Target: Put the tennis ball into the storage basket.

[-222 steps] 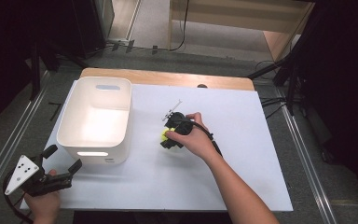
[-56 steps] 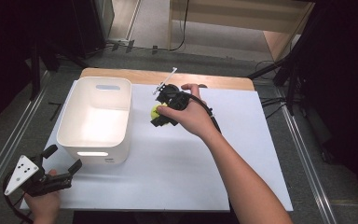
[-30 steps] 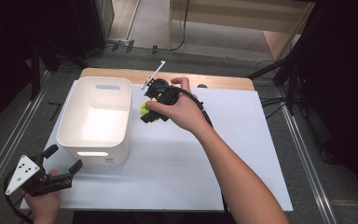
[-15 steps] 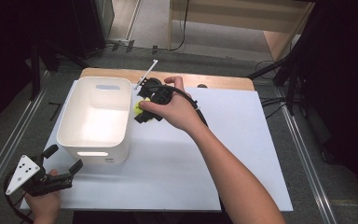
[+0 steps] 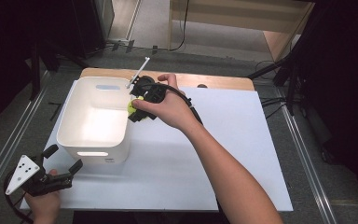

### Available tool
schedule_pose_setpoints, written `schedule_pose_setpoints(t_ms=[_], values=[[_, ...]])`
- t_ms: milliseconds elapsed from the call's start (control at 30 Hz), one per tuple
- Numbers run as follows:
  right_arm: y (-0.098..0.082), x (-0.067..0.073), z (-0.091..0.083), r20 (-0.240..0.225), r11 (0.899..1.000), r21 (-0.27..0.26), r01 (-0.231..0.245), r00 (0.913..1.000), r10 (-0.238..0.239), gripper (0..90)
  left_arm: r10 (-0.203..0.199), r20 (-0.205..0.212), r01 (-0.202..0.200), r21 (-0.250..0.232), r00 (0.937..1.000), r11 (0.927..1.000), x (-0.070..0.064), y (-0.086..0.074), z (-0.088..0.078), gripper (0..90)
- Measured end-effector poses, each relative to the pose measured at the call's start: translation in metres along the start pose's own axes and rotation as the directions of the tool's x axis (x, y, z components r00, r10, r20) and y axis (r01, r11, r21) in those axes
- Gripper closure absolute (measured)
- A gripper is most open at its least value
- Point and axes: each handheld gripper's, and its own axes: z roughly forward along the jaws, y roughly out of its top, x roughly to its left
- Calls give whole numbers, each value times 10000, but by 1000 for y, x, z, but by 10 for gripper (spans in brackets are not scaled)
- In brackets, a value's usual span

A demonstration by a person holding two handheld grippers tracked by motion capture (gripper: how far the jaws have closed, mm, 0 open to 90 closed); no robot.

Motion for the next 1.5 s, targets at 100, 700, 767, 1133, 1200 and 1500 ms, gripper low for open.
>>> schedule_pose_setpoints(t_ms=[100,700,767,1133,1200,1500], values=[[3,2,0,-50,10000,-43,61,10000,-61,234,-43,1,43,-36,10000,10000,0,0,0,0],[18,11,5,-166,9995,-78,310,9994,-311,234,54,10,-54,15,10000,10000,0,0,0,0],[20,11,5,-131,9990,-59,440,9989,-441,234,56,13,-56,10,10000,10000,0,0,0,0],[27,18,11,-313,9990,-51,451,9985,-452,234,39,17,-39,0,10000,10000,0,0,0,0],[28,18,12,-297,9988,-63,487,9984,-489,234,34,21,-34,-7,10000,10000,0,0,0,0],[34,25,19,-464,9982,-84,596,9971,-600,234,51,19,-51,4,10000,10000,0,0,1,0]])
